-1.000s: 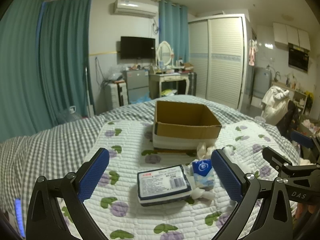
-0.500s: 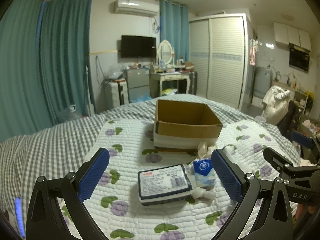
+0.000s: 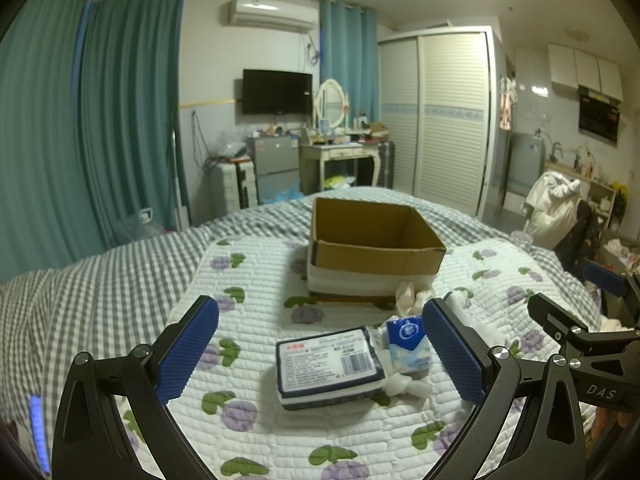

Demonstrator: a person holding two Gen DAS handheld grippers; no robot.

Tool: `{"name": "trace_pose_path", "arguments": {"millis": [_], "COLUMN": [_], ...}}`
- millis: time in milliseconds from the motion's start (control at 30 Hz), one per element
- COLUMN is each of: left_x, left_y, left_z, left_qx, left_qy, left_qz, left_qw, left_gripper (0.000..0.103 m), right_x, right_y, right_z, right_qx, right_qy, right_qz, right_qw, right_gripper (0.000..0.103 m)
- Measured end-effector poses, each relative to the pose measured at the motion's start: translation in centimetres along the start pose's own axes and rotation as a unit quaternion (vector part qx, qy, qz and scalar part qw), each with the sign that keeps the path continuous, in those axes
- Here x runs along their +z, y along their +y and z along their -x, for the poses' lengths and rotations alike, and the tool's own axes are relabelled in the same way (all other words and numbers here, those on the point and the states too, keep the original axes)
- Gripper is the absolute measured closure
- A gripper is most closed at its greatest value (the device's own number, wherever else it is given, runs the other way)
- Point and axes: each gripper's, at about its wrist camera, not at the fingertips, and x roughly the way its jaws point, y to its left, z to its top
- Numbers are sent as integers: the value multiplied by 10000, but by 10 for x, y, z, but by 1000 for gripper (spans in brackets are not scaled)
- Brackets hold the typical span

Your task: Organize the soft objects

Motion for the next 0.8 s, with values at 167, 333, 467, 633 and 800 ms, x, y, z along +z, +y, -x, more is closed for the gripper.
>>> {"name": "trace_pose_path", "arguments": {"millis": [167, 333, 467, 633, 800], "left_x": [0, 0, 1, 0, -1], "left_y": [0, 0, 1, 1, 2], "left_z": [0, 0, 0, -1, 5], "left_qx": [2, 0, 1, -4, -34], "left_qy": [-1, 1, 7, 5, -37], "left_qz": [-1, -4, -5, 3, 9], "left_qw": [10000, 10000, 10000, 10000, 10000], "left_gripper": [0, 0, 0, 0, 0], "right_x": [0, 0, -1, -1, -1], "right_y": [1, 1, 2, 1, 0], "right_z": [0, 0, 0, 0, 4], "right_qx": [1, 1, -3, -5, 5], "right_qy": [6, 4, 10, 18, 19], "right_qz": [-2, -6, -14, -10, -34], "right_qw": [10000, 10000, 10000, 10000, 10000], "right_gripper": [0, 0, 0, 0, 0]}}
